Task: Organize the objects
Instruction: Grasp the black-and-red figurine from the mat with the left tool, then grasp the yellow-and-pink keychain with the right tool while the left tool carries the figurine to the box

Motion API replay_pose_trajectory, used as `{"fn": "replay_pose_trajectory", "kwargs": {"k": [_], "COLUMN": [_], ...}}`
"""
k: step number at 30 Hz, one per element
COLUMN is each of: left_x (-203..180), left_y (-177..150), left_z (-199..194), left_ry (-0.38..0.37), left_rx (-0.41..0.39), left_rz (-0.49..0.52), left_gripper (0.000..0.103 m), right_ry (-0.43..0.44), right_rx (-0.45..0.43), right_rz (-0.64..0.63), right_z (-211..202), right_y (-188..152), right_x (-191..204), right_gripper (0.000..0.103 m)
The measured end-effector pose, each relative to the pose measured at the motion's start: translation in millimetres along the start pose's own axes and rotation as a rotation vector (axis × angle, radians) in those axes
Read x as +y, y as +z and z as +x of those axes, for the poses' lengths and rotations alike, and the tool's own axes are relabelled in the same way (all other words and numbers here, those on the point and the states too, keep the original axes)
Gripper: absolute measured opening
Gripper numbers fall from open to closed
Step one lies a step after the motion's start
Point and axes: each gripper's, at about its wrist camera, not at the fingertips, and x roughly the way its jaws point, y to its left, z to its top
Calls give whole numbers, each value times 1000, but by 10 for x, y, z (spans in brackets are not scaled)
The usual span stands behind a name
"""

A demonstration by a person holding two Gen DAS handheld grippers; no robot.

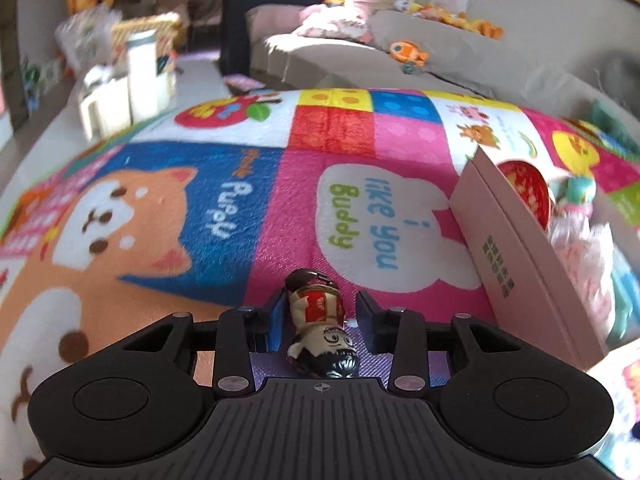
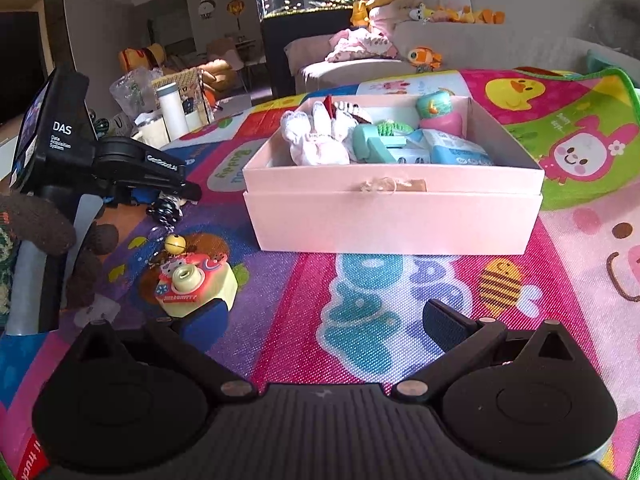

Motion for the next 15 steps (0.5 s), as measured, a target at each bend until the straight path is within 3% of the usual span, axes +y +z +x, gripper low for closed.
{"fn": "replay_pose_trajectory", "kwargs": {"k": [3,7,11,15], "left_x": [78,257,468,630], "left_y": [-96,-456,-855,-1042], "left_z": [-115,-538,-962,-1078], "left_ry": [-58,-165,-203,-237], "left_rx": [-2,9,-14,-73], "left_rz": [19,46,57,10], "left_gripper": [37,34,34,34], "right_ry": [5,11,-16,-32], "right_rx": [9,46,69,85], "right_rz": [1,-14,-68,-85], "right_z": [11,63,104,132], "right_y": [-1,6,2,4], "right_x": [-4,19,111,141], "right_gripper": [103,103,103,103]}}
